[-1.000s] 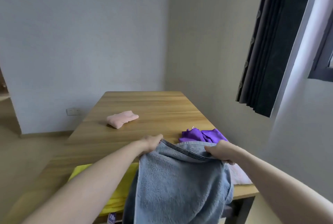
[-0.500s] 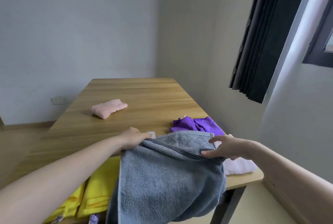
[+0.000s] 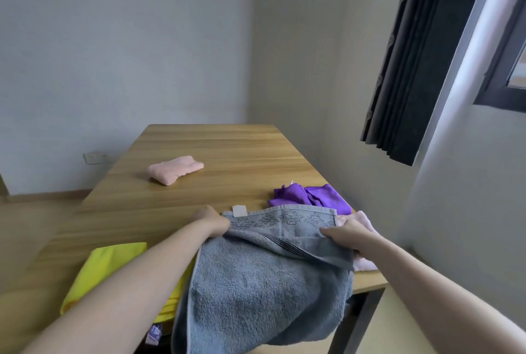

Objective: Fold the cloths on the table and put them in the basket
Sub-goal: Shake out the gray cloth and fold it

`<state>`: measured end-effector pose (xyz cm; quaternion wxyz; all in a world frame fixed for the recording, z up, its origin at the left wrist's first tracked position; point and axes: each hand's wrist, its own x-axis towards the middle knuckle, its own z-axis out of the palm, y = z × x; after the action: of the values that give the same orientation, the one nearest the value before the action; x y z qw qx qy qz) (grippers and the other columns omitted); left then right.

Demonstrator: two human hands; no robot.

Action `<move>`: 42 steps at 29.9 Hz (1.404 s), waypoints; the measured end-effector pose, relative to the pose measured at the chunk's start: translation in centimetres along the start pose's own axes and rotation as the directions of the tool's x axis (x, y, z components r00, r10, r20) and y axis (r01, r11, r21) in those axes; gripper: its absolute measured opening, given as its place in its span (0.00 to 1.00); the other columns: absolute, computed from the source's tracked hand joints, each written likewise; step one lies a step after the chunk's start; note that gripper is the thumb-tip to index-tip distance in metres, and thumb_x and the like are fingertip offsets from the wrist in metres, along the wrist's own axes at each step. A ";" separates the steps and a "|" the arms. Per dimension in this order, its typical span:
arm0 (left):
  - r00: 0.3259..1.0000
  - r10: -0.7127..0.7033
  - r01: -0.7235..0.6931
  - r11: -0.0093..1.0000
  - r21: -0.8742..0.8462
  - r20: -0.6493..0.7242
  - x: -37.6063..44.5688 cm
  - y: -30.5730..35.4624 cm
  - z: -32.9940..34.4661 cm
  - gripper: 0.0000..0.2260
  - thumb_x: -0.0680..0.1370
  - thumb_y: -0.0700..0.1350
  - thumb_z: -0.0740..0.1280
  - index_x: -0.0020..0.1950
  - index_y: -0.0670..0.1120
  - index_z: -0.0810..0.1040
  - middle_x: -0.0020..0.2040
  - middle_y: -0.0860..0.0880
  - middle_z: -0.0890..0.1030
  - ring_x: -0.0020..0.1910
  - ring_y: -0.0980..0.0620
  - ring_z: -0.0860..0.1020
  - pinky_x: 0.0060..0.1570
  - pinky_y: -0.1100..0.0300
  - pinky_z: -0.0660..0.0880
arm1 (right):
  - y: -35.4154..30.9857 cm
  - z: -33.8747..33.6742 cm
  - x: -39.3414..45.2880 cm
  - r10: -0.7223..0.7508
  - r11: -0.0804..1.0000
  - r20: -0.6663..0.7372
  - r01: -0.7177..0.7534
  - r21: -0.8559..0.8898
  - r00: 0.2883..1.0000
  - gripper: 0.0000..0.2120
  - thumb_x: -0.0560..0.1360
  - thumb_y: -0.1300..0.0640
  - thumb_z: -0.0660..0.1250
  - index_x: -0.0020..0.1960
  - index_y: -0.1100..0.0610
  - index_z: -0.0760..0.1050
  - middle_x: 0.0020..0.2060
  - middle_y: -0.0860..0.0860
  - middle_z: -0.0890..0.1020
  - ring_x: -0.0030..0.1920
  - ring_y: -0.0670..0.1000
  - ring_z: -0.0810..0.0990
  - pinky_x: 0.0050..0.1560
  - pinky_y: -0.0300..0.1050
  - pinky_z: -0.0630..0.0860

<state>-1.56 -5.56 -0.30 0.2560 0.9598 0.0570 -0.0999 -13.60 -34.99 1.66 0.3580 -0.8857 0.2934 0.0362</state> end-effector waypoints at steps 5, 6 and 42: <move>1.000 -0.016 0.016 1.000 0.008 0.010 0.2 0.2 0.7 0.26 0.75 0.54 0.73 0.65 0.38 0.75 0.60 0.43 0.82 0.55 0.46 0.82 0.44 0.58 0.78 | -0.3 0.3 1.2 0.033 0.999 -0.053 -0.032 0.021 0.998 0.22 0.72 0.47 0.74 0.56 0.63 0.76 0.51 0.55 0.80 0.52 0.55 0.80 0.46 0.45 0.78; 1.000 -0.011 0.011 1.000 -0.014 0.011 0.4 0.2 0.6 0.24 0.74 0.53 0.74 0.63 0.38 0.77 0.58 0.43 0.83 0.54 0.46 0.83 0.43 0.59 0.78 | -0.4 0.1 1.2 0.024 1.000 -0.062 -0.024 0.006 0.998 0.20 0.72 0.48 0.74 0.54 0.62 0.76 0.48 0.54 0.79 0.53 0.55 0.80 0.47 0.45 0.78; 0.984 -0.023 -0.112 0.692 -0.713 -0.177 2.0 -5.6 -8.0 0.15 0.78 0.40 0.72 0.64 0.43 0.79 0.59 0.44 0.81 0.56 0.44 0.77 0.52 0.57 0.72 | -10.0 1.4 1.5 -0.293 0.883 -0.211 0.348 0.314 0.933 0.07 0.75 0.58 0.71 0.45 0.49 0.86 0.39 0.46 0.86 0.42 0.49 0.83 0.44 0.42 0.79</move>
<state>0.83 3.37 3.34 0.6079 0.7886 0.0901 0.0201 -6.67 -29.12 6.33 0.4848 -0.8451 0.1716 -0.1459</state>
